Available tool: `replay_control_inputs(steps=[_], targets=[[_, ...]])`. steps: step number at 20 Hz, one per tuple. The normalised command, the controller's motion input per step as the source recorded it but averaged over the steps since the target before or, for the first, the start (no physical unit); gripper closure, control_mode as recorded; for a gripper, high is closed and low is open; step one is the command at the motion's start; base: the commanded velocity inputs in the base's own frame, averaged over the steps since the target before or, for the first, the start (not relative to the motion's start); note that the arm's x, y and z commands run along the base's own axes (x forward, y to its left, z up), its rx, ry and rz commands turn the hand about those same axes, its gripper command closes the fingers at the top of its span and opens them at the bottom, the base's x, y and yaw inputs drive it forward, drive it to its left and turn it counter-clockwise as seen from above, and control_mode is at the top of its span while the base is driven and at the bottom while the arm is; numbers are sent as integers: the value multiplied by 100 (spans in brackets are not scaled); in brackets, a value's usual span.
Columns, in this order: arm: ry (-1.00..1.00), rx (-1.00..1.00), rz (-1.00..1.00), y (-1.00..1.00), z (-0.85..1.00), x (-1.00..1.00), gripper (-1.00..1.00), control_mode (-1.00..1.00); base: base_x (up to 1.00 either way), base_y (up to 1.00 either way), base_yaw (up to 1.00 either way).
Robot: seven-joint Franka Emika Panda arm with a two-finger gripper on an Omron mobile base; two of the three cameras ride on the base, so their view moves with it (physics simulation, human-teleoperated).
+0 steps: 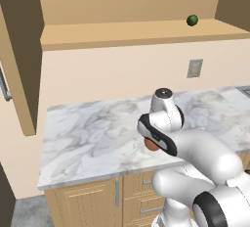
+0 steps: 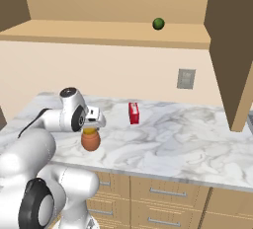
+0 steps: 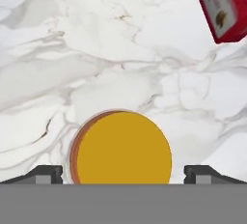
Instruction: Pick the bar and honey bottle from the counter and place them in the cabinets closest to them.
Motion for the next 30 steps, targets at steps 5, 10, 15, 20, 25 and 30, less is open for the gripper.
replay_control_inputs(steps=[5, 10, 15, 20, 25, 30], targets=[[0, 5, 0, -3, -19, 1, -100, -100, 0, 0, 0], [0, 1, 0, 0, -16, 8, -100, -100, 0, 0, 0], [0, 0, 0, 0, -12, 10, -100, -100, 0, 0, 0], [0, 0, 0, 1, -12, 3, 100, -100, 0, 0, 0], [0, 0, 0, 0, -1, 0, 100, -100, 0, 0, 0], [0, 0, 0, 0, 0, 0, 100, -100, 0, 0, 0]])
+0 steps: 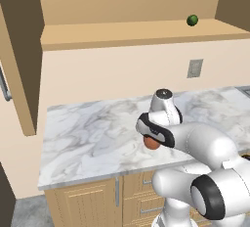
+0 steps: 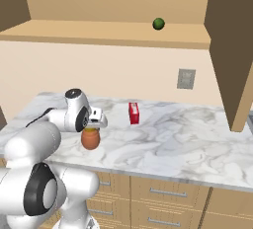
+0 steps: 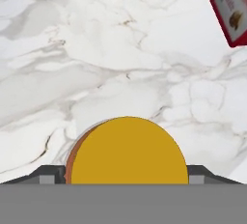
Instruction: Pick the bar and honey bottle from the counter and place them in the cabinets closest to them.
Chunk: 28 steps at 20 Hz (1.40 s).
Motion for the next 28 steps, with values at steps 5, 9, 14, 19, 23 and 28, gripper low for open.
replay_control_inputs(steps=[5, 9, 14, 19, 23, 28], targets=[[0, 2, 0, 0, 25, -4, 100, -100, 0, 0, 0], [-6, 2, 0, -1, 46, -11, 100, -100, 0, 0, 0], [-8, 3, 0, -4, 59, -23, 100, -100, 0, 0, 0], [-7, 1, 0, -6, 67, -31, 100, -100, 0, 0, 0], [-5, 0, 0, -1, 75, -37, 100, -100, 0, 0, 0], [-1, 0, 0, 0, 83, -36, 100, -100, 0, 0, 0]])
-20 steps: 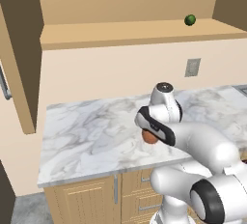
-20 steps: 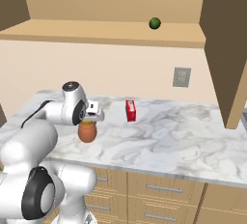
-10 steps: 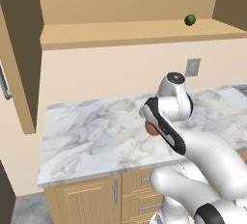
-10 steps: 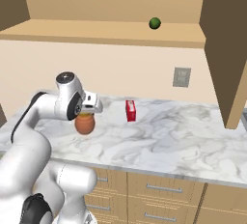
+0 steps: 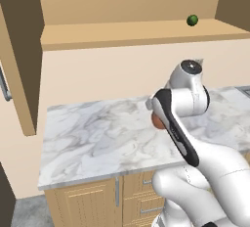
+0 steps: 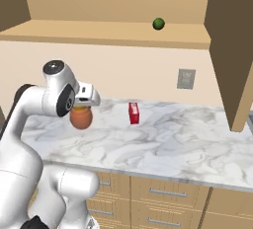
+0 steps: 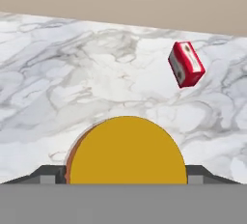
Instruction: Pick the bar and honey bottle from the counter and place them in the cabinets closest to them.
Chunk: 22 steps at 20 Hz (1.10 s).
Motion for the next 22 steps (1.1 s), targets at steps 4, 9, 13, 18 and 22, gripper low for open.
replay_control_inputs(steps=[4, 9, 13, 18, 22], targets=[[0, 0, -1, 0, 85, -37, 100, -100, 0, 0, 0], [0, 0, -2, -1, 83, -39, 100, -100, 0, 0, 0], [0, 0, -2, -4, 77, -42, 100, -100, 0, 0, 0], [-1, 0, -2, -6, 69, -43, 100, -100, 0, 0, 0], [-3, 0, -3, -4, 61, -35, 100, -100, 0, 0, 0]])
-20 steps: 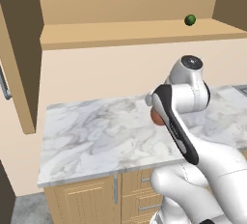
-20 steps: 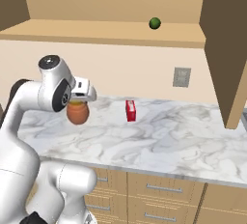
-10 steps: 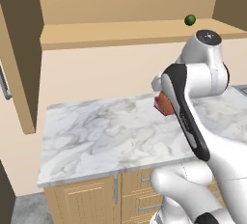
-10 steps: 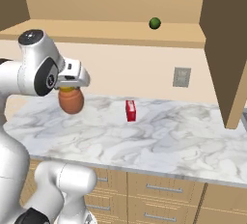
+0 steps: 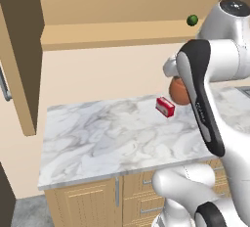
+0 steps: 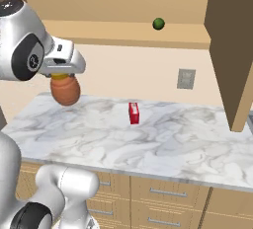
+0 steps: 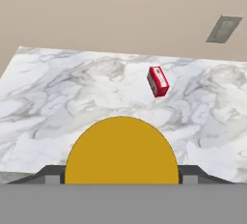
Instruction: Pick the bar and honey bottle from the counter and place them in the cabinets closest to them.
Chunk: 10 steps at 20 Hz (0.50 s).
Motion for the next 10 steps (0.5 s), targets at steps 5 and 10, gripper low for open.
replay_control_inputs(steps=[5, 10], targets=[[-14, 4, -2, -6, 50, -27, 100, -100, 0, 0, 0], [-12, 4, -2, -5, 52, -24, 100, -100, 0, 0, 0]])
